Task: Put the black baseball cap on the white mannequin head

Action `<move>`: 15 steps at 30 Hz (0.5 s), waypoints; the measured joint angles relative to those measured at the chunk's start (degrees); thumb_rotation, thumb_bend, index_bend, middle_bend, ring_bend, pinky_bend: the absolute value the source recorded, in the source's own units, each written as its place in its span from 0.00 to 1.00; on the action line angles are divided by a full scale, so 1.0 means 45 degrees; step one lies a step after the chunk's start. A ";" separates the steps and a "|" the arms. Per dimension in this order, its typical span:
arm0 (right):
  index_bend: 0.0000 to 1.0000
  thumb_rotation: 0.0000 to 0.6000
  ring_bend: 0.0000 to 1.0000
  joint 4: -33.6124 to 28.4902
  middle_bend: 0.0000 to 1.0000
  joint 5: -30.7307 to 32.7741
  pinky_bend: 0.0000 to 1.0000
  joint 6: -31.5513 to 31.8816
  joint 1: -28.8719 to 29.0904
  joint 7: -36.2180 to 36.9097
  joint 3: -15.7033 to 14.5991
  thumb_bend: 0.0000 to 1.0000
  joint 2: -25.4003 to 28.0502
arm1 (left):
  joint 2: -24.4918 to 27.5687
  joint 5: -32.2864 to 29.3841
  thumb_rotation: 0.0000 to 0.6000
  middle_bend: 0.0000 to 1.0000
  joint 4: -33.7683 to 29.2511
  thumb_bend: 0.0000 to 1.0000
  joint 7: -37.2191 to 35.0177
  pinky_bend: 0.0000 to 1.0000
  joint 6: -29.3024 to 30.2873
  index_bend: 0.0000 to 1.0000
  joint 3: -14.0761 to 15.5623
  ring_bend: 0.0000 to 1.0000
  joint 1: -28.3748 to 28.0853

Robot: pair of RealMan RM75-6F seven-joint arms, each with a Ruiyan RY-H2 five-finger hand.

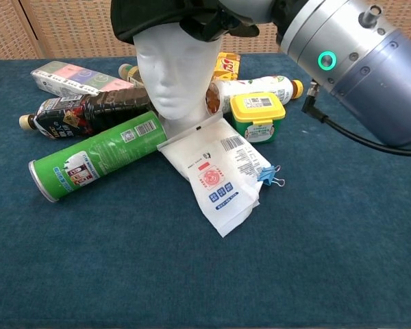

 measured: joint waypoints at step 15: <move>0.14 1.00 0.46 -0.0928 0.33 0.0487 0.59 -0.0581 -0.0429 -0.0582 -0.0158 0.29 0.0441 | 0.0001 0.0046 1.00 0.52 -0.0091 0.34 0.0142 0.31 0.0001 0.66 -0.0036 0.39 -0.0063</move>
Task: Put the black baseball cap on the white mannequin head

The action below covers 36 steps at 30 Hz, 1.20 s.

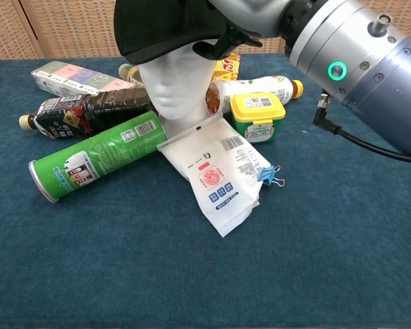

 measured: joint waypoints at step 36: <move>0.06 1.00 0.36 -0.2539 0.26 0.0762 0.47 0.0391 -0.3134 0.0786 -0.1717 0.25 0.3288 | 0.0300 -0.0035 1.00 0.52 -0.0752 0.34 0.0766 0.31 -0.0067 0.66 -0.0137 0.39 -0.0242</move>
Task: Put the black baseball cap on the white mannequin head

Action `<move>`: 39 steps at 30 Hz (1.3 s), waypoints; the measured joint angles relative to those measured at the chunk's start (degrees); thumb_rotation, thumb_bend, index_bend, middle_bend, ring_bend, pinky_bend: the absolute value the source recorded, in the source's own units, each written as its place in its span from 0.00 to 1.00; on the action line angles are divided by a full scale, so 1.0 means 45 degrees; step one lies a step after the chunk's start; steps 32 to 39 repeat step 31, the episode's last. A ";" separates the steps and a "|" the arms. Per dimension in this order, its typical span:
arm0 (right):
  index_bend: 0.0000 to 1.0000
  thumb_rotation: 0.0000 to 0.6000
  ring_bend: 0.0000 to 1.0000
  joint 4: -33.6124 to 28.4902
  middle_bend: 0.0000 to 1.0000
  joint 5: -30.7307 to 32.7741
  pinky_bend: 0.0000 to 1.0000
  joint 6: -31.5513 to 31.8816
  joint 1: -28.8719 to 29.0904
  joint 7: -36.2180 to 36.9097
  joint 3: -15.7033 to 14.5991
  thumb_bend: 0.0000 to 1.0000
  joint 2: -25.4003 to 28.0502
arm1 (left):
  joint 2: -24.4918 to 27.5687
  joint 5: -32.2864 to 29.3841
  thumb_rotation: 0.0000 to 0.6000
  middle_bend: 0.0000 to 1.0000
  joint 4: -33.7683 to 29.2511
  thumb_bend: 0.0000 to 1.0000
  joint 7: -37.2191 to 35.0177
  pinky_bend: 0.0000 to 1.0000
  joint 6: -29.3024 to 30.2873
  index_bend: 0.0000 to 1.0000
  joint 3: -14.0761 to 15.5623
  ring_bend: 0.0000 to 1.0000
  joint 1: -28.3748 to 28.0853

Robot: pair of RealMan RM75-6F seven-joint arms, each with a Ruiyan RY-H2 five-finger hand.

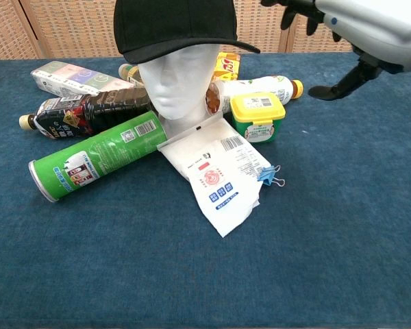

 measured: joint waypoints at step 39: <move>0.61 1.00 0.69 0.2178 0.61 0.2521 0.83 0.1845 -0.4335 0.5572 0.0033 0.39 0.1958 | -0.0504 0.0151 1.00 0.52 -0.0189 0.34 0.0723 0.31 0.0057 0.66 0.0195 0.39 0.0006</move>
